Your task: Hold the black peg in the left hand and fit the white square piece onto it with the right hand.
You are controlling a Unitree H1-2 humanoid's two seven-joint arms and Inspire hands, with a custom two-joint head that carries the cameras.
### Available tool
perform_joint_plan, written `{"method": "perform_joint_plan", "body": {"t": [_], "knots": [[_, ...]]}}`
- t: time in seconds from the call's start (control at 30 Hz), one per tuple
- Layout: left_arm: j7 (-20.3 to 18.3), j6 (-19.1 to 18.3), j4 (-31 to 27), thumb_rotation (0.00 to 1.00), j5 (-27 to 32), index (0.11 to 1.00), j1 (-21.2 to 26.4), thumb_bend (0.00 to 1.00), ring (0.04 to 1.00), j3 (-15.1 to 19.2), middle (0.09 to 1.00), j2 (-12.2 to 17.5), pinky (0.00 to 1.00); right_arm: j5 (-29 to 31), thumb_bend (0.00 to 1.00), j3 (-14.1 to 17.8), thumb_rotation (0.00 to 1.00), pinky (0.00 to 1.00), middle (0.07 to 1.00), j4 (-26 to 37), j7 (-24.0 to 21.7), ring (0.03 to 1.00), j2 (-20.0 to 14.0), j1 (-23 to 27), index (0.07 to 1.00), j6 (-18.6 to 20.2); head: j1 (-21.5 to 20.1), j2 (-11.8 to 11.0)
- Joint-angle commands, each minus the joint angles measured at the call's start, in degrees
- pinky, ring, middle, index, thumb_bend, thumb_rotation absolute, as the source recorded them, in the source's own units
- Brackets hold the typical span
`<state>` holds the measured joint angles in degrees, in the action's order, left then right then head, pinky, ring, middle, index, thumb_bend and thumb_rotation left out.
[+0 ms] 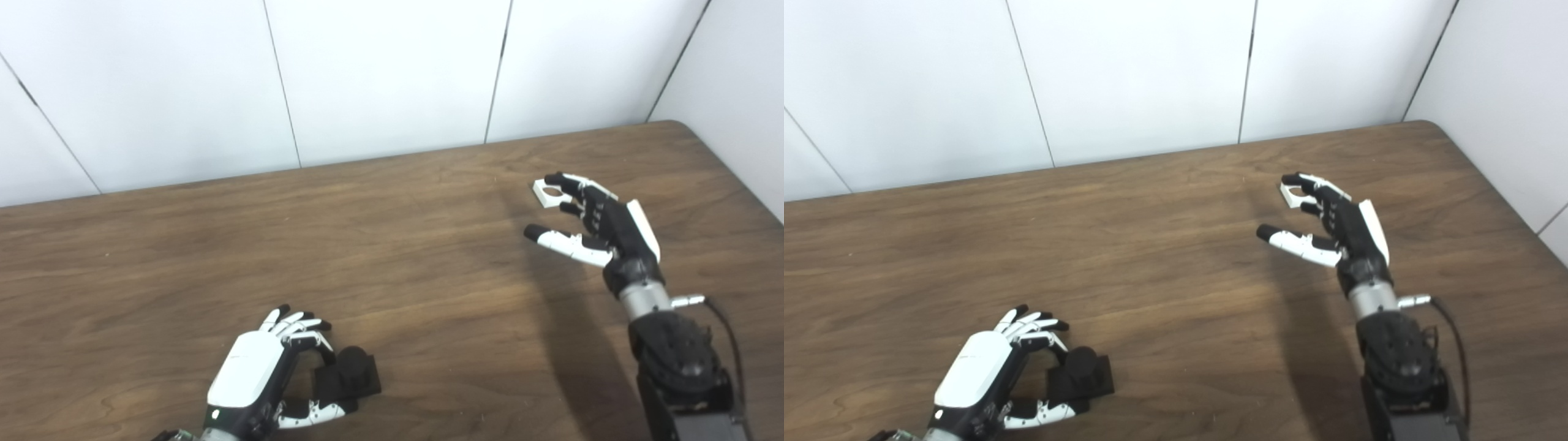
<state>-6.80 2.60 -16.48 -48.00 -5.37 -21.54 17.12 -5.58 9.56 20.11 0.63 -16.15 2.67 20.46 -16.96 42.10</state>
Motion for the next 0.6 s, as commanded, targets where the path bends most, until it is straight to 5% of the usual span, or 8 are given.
{"method": "perform_joint_plan", "body": {"t": [0.0,0.17,0.4,0.57], "knots": [[-2.1,0.2,1.3,0.04,-0.4,0.487,-1.2,0.52,0.865,-0.9,0.782,0.9,0.97,-2.9,0.74,-0.2,0.24,0.87,0.869,1.5,-0.7,0.898,-3.4,3.1,0.699,2.2,-0.1,0.0],[-2.7,-0.1,1.1,0.04,-0.2,0.487,-1.2,0.52,0.863,-0.9,0.782,0.8,0.96,-9.2,0.77,-2.9,0.23,0.89,0.877,-0.2,-3.2,0.912,-9.6,6.3,0.703,6.2,-0.5,-0.2],[-3.6,-0.6,0.6,0.04,-0.6,0.487,-1.0,0.52,0.852,-0.9,0.778,1.2,0.93,-15.2,0.84,-5.5,0.17,0.95,0.901,-7.4,-8.4,0.943,-14.8,12.3,0.715,6.4,-3.9,-0.5],[-4.2,-0.7,0.4,0.04,0.6,0.487,-0.9,0.52,0.853,-0.7,0.774,1.3,0.92,-20.1,0.87,-9.6,0.15,0.88,0.903,-12.9,-11.9,0.925,-18.6,17.3,0.717,6.4,-4.8,-0.8]]}}
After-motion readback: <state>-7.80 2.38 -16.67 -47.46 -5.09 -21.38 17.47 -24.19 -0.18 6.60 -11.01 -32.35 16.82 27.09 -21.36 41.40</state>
